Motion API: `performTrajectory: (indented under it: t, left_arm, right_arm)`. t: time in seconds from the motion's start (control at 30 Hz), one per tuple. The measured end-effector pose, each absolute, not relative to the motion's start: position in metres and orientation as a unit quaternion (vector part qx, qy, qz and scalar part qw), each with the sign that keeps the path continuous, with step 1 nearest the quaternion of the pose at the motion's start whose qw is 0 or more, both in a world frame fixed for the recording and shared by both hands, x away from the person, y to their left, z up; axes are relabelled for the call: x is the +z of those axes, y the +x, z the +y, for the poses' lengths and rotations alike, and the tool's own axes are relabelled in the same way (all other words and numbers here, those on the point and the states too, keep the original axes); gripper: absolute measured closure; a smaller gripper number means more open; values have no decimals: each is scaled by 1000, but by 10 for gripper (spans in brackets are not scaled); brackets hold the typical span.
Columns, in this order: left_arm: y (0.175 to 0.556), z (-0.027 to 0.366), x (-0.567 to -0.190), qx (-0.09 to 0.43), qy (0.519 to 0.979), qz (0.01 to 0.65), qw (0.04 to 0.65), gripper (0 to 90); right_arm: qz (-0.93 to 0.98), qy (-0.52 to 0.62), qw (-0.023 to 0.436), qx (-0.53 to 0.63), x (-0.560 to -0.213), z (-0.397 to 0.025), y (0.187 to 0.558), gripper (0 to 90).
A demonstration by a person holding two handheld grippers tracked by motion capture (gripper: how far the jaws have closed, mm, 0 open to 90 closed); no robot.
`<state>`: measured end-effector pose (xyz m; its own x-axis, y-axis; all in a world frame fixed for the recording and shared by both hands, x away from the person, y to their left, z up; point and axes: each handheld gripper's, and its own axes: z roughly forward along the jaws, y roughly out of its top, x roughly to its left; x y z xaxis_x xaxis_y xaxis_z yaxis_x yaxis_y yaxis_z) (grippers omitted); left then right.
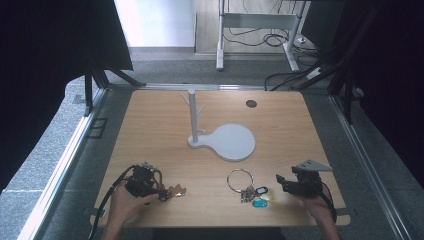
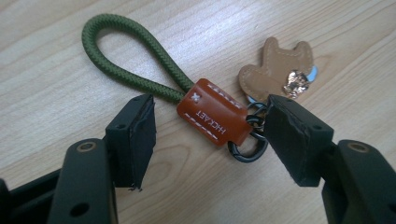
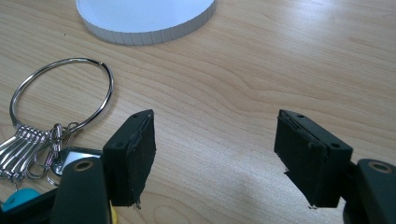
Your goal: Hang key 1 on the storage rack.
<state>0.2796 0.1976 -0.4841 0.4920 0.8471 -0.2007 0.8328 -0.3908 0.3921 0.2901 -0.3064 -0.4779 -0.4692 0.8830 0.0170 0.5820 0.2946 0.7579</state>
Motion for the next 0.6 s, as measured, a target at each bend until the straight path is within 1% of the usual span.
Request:
performTrajectory:
  t: [0.3,0.43,0.53,0.6]
  left_arm:
    - [284,194,-488,24,836,504,215,354]
    - [288,193,-487,27,843,496,206,380]
    - [291,194,-486,39,851,487,193,426]
    - [294,197,-486,37,856,480,187,440]
  right_arm:
    - [776,472,210,362,-478,-307,290,293]
    - [774,474,211,363,-477,-308,290,293]
    - [773,475,213,364,-477,-309,290,293]
    - [772,476,214,364,-476,-309,289,293]
